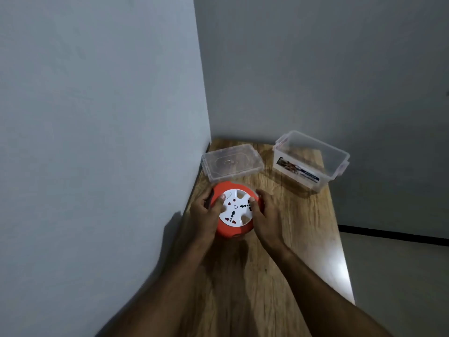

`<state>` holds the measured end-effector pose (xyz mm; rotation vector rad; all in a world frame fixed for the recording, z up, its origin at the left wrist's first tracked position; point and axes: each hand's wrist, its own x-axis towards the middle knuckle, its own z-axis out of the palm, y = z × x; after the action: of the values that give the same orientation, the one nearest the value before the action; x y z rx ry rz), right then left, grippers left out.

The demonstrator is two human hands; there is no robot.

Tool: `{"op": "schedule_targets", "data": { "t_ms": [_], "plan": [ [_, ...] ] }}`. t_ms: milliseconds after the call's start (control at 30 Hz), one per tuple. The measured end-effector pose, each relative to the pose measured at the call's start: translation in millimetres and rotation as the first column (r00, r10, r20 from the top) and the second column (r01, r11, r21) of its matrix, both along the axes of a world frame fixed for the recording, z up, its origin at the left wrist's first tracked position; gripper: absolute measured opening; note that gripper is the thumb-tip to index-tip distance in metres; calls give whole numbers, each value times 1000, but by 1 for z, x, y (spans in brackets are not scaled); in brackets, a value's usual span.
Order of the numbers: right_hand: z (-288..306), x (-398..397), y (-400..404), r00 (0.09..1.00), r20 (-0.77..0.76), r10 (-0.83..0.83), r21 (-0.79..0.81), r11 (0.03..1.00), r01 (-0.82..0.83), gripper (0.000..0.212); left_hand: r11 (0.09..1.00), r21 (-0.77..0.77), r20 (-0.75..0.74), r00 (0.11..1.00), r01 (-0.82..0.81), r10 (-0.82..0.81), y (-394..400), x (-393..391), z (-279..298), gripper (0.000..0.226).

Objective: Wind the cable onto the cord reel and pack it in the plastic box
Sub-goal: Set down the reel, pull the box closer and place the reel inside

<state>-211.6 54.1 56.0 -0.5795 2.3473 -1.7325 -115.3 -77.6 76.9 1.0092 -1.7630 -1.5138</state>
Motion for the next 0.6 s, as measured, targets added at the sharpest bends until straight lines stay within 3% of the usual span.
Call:
{"op": "schedule_targets", "data": {
  "t_ms": [167,300,600],
  "plan": [
    [-25,20,-11,1000,3,-7,133,991,6,44,999,11,94,995,35,-36,-13,19,-31,54],
    [-41,29,-15,1000,11,5,199,980,-7,50,990,-118,215,975,77,-50,-17,27,-42,48],
    [-63,43,-28,997,-74,-3,379,925,31,53,987,-140,255,966,79,-41,-27,28,-65,39]
  ]
}}
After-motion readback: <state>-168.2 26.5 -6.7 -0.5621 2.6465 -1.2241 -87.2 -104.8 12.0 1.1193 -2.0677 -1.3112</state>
